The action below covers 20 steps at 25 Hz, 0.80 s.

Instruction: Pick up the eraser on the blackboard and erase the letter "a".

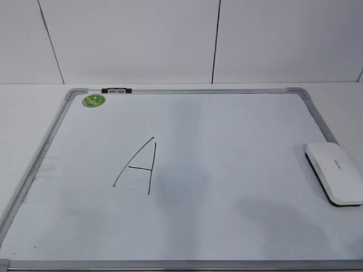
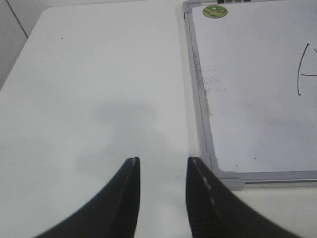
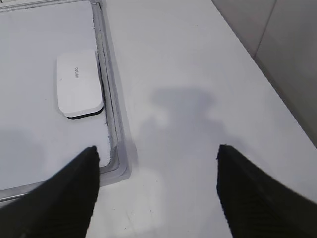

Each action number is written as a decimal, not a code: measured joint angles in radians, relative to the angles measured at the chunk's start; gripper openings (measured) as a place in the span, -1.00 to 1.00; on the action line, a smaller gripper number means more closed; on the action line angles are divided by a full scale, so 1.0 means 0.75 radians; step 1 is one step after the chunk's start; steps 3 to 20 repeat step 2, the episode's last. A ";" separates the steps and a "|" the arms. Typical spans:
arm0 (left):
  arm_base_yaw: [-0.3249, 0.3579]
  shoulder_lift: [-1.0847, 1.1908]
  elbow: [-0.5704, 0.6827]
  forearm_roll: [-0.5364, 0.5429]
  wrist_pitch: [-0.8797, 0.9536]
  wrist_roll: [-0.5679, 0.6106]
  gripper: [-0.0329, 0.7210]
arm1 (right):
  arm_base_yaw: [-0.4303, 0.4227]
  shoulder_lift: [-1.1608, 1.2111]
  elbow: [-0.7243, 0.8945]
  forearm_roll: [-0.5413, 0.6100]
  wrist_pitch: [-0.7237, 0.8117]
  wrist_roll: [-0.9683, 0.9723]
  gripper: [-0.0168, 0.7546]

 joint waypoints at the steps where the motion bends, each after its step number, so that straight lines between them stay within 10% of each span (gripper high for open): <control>1: 0.000 0.000 0.000 0.000 0.000 0.000 -0.28 | 0.000 0.000 0.000 0.000 0.000 0.000 0.50; 20: 0.000 0.000 0.000 0.000 0.000 0.000 -0.28 | 0.000 0.000 0.000 0.000 0.000 0.000 0.50</control>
